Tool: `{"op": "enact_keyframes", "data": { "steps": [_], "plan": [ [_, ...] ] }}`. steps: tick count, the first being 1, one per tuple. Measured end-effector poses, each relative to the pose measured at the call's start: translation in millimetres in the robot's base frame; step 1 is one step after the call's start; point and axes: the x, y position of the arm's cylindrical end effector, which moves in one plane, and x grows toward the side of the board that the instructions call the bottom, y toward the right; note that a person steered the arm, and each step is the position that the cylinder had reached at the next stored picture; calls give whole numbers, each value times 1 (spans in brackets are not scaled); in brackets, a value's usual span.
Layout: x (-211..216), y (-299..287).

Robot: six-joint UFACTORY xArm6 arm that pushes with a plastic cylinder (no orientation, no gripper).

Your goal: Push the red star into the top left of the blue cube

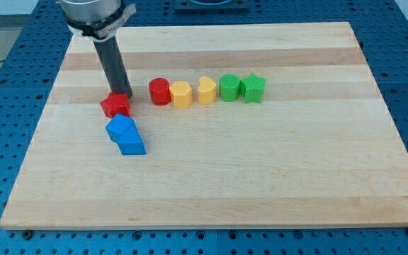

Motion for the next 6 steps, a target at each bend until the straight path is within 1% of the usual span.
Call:
{"op": "enact_keyframes", "data": {
  "steps": [2,4,5,6],
  "plan": [
    [31,4],
    [34,-8],
    [19,-12],
    [-27,-14]
  ]
}}
